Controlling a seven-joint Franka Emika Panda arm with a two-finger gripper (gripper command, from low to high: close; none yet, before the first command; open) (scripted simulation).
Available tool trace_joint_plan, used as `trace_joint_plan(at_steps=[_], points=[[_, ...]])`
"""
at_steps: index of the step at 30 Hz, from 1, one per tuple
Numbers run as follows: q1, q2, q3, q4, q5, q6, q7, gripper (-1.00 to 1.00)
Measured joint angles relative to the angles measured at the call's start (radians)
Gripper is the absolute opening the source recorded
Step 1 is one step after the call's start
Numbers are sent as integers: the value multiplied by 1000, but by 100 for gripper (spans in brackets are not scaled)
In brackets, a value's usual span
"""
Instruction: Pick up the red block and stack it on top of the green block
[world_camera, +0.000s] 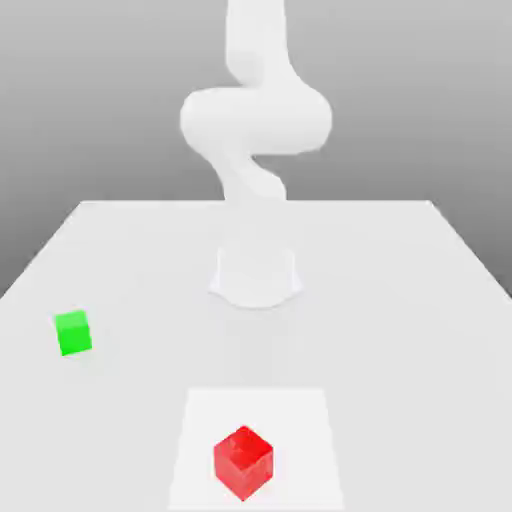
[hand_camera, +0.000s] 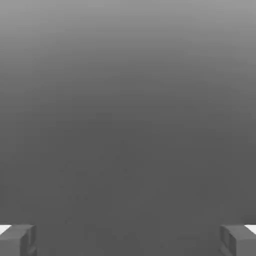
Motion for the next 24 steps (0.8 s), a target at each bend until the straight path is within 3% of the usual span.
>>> trace_joint_plan(at_steps=[9, 16, 24], points=[[131, 334, -133, -83, 76, 136, -331, 0], [174, 589, -176, -146, 133, 239, -581, 0], [163, 863, -176, -217, 88, 369, -782, 0]])
